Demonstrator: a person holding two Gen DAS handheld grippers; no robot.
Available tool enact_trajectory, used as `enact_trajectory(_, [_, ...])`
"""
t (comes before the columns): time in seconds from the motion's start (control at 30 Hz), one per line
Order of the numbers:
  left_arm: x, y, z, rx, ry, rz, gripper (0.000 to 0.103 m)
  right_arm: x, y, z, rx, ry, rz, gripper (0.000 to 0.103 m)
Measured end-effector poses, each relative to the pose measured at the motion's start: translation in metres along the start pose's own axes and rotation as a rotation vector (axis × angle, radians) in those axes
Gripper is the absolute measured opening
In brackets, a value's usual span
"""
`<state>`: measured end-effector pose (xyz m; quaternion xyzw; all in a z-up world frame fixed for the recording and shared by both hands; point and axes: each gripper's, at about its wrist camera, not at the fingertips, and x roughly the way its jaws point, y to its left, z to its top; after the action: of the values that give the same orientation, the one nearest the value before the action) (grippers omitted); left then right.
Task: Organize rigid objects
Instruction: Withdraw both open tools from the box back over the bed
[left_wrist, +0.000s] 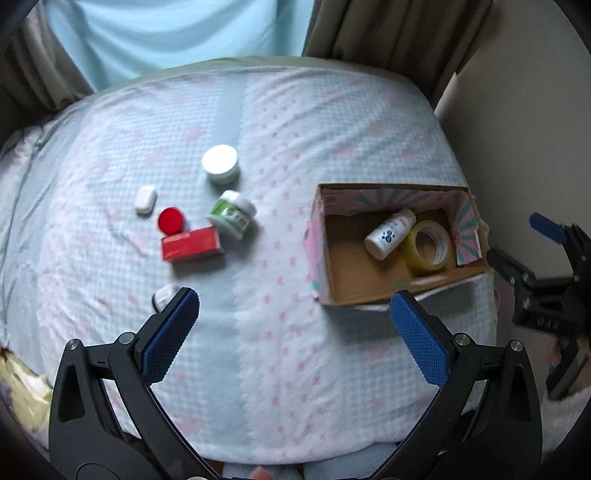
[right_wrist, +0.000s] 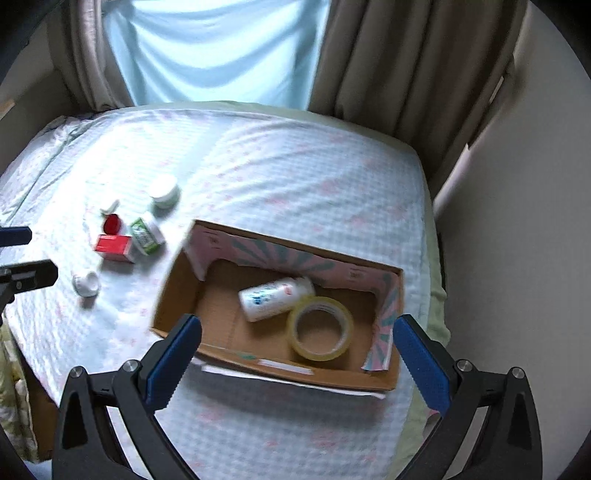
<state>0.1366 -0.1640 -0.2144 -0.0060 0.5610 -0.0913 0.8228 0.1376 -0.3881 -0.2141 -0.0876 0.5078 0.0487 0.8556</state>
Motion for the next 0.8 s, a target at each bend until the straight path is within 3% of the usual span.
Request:
enact_trajectory(0.17, [-0.02, 0.053, -0.028, -0.011, -0.022, 0.0, 0.103, -0.018, 0.032, 0.009, 0.076, 0.0, 0.03, 0.103])
enact_trajectory(0.3, [-0.026, 0.1, -0.047, -0.002, -0.012, 0.018, 0.103, -0.035, 0.066, 0.015, 0.129, -0.005, -0.008, 0.103])
enact_trajectory(0.47, [-0.027, 0.156, -0.066, 0.034, 0.004, -0.019, 0.103, -0.045, 0.117, 0.021, 0.194, 0.022, -0.041, 0.103])
enact_trajectory(0.8, [0.009, 0.238, -0.074, 0.178, 0.071, -0.077, 0.103, -0.018, 0.203, 0.046, 0.337, 0.117, 0.032, 0.103])
